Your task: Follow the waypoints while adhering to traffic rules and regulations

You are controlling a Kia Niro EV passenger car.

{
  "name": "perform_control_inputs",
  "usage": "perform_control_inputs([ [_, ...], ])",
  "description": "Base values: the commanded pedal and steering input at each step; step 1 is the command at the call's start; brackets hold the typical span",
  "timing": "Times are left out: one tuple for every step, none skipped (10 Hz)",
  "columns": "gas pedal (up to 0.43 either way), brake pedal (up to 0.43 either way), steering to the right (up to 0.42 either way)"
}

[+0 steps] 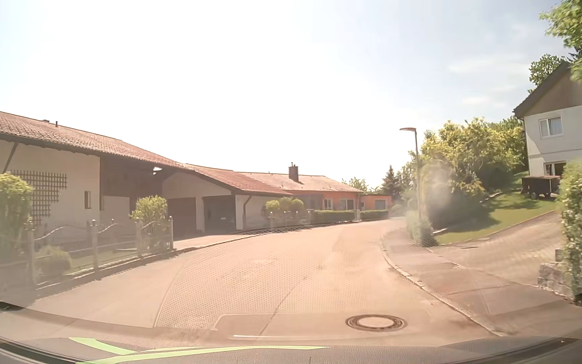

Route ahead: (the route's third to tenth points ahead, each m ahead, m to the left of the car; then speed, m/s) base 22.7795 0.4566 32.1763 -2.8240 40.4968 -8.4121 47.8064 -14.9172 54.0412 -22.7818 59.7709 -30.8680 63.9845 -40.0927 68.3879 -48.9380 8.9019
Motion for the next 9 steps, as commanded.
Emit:
perform_control_inputs([
  [0.039, 0.0, 0.03],
  [0.039, 0.0, 0.032],
  [0.039, 0.0, 0.033],
  [0.047, 0.0, 0.035],
  [0.047, 0.0, 0.039],
  [0.047, 0.0, 0.046],
  [0.047, 0.0, 0.049],
  [0.047, 0.0, 0.052],
  [0.047, 0.0, 0.053],
])
